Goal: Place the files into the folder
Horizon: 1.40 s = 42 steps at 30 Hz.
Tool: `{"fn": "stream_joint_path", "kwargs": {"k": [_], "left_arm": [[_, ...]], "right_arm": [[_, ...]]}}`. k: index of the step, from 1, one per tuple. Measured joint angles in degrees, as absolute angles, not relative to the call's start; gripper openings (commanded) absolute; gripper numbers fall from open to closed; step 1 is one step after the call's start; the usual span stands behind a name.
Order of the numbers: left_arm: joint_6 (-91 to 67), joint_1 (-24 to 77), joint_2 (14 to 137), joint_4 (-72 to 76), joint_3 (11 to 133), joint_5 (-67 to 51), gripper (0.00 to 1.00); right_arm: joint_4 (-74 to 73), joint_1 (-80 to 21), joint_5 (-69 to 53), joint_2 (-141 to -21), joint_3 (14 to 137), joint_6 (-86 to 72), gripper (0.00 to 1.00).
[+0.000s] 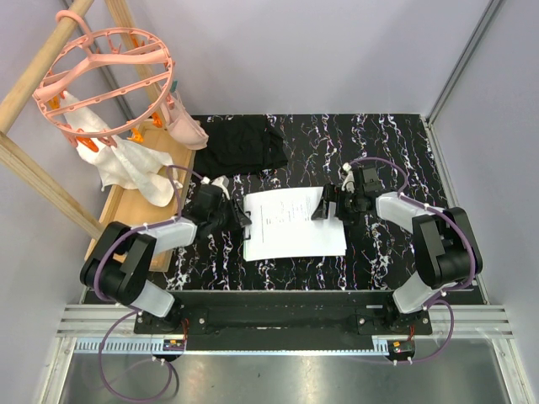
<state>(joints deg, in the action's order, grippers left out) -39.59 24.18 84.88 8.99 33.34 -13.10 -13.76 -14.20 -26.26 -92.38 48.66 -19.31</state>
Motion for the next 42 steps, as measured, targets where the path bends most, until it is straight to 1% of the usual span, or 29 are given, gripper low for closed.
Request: {"fn": "stream_joint_path", "kwargs": {"k": [1, 2, 3, 5, 9, 10, 11, 17, 22, 26, 28, 31, 36, 39, 42], "left_arm": [[-39.22, 24.21, 85.32, 8.14, 34.11, -13.04, 0.44], [-39.11, 24.23, 85.78, 7.25, 34.92, -13.13, 0.5], [-39.03, 24.49, 86.32, 6.5, 35.75, -13.47, 0.58], [-38.94, 25.34, 86.91, 5.45, 37.08, -13.98, 0.67], [-38.57, 26.02, 86.91, 4.29, 38.04, -14.15, 0.74], [-38.52, 26.02, 86.91, 4.05, 38.04, -14.11, 0.85], [-38.37, 26.02, 86.76, 2.98, 38.15, -13.89, 0.99], [-36.51, 25.91, 82.28, -3.86, 38.92, -11.09, 0.99], [-34.87, 25.82, 76.07, -8.69, 39.03, -9.15, 0.99], [-33.74, 25.82, 71.37, -11.77, 39.68, -9.52, 0.99], [-32.88, 25.89, 69.54, -13.04, 40.51, -10.44, 0.99], [-31.68, 26.46, 67.0, -14.66, 41.91, -12.25, 0.99], [-31.09, 27.57, 61.8, -17.17, 45.89, -17.56, 0.99], [-31.27, 27.57, 57.93, -18.74, 50.11, -19.84, 0.99], [-31.22, 27.57, 53.25, -21.34, 57.71, -20.12, 0.99]], "right_arm": [[-13.52, -14.2, -26.65, -92.38, 48.66, -19.42, 1.0], [-13.1, -14.2, -27.35, -92.38, 48.64, -19.88, 1.0], [-12.62, -14.26, -28.23, -92.38, 48.64, -20.14, 1.0], [-11.68, -14.48, -29.63, -92.38, 48.64, -20.75, 1.0], [-11.2, -14.63, -30.15, -92.42, 48.64, -21.41, 1.0], [-11.2, -14.63, -30.17, -92.42, 48.64, -21.45, 1.0], [-11.2, -14.63, -30.2, -92.42, 48.64, -21.45, 1.0], [-13.1, -14.66, -27.51, -92.42, 48.97, -21.34, 1.0], [-20.03, -14.81, -16.51, -92.23, 50.94, -21.5, 1.0], [-27.09, -14.81, -6.59, -89.47, 52.8, -21.96, 1.0], [-31.29, -14.79, -1.15, -87.35, 55.44, -21.96, 1.0], [-35.97, -14.79, 3.6, -84.82, 59.92, -21.69, 1.0], [-41.34, -14.79, 2.81, -77.54, 65.04, -21.26, 1.0], [-43.55, -14.79, 0.38, -69.69, 66.94, -21.23, 1.0], [-45.25, -14.79, -0.1, -60.88, 70.94, -21.21, 1.0]]}}
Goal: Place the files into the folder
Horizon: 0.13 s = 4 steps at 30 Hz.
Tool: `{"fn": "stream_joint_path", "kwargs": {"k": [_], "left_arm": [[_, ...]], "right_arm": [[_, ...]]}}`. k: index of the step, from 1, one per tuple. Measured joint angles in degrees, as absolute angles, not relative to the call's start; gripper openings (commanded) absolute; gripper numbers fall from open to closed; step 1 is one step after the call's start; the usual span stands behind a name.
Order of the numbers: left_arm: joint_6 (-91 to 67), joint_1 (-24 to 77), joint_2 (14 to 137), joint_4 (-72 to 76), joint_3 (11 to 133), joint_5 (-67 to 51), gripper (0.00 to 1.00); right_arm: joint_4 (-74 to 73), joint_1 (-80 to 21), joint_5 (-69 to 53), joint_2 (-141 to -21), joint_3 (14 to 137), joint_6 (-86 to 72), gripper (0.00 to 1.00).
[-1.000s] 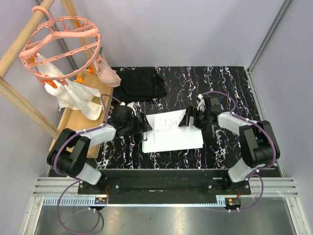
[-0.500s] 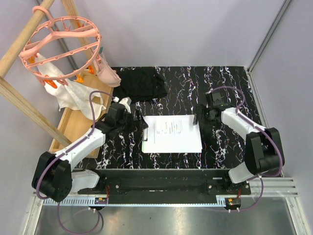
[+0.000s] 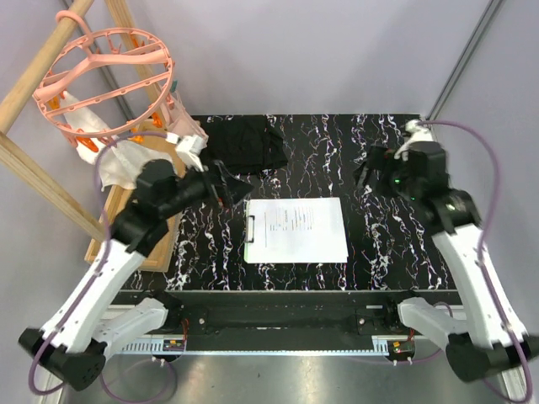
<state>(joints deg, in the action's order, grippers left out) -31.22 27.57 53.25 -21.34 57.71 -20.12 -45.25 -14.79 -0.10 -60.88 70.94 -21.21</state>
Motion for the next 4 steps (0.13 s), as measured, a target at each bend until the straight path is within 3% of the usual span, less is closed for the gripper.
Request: {"fn": "stream_joint_path", "kwargs": {"k": [4], "left_arm": [[-29.78, 27.55, 48.38, -24.75, 69.52, -18.98, 0.99]], "right_arm": [[-45.78, -14.79, 0.58, -51.09, 79.57, -20.4, 1.0]]}}
